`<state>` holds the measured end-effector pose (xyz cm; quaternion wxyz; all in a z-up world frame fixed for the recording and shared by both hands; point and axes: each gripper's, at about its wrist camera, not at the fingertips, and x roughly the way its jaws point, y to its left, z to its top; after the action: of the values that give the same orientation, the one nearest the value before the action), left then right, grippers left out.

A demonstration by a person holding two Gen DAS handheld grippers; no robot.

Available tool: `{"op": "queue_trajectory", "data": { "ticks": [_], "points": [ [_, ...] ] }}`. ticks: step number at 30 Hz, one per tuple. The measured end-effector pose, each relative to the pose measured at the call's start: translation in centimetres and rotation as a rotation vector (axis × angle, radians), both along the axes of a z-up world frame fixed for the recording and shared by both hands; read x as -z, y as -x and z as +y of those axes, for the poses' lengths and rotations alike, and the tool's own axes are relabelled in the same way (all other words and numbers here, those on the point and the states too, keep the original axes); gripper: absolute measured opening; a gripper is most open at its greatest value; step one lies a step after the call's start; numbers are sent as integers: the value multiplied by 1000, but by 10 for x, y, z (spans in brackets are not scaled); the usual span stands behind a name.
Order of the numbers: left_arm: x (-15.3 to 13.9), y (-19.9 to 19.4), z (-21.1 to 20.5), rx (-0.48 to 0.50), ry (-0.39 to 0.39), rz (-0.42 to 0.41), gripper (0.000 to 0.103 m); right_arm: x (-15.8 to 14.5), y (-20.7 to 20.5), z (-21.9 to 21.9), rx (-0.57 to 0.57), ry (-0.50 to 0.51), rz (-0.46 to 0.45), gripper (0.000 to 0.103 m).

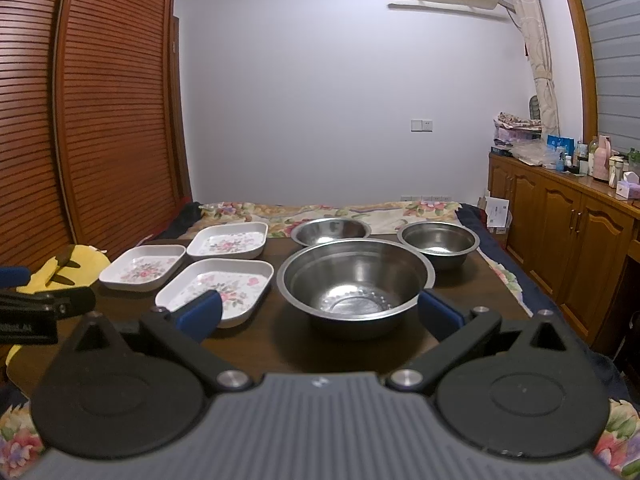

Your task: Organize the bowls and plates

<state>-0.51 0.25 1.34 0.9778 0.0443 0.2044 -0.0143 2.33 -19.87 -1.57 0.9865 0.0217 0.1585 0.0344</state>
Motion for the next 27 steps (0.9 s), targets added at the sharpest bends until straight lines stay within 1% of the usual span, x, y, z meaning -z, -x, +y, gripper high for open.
{"op": "queue_trajectory", "data": {
  "ticks": [9, 19, 27],
  "points": [
    [1, 0, -1, -1, 0, -1, 103, 1, 0, 0, 6, 0, 1, 103],
    [11, -4, 0, -3, 7, 11, 103, 3, -1, -3, 12, 3, 6, 103],
    [12, -6, 2, -4, 10, 12, 103, 3, -1, -3, 11, 1, 7, 103]
  ]
}}
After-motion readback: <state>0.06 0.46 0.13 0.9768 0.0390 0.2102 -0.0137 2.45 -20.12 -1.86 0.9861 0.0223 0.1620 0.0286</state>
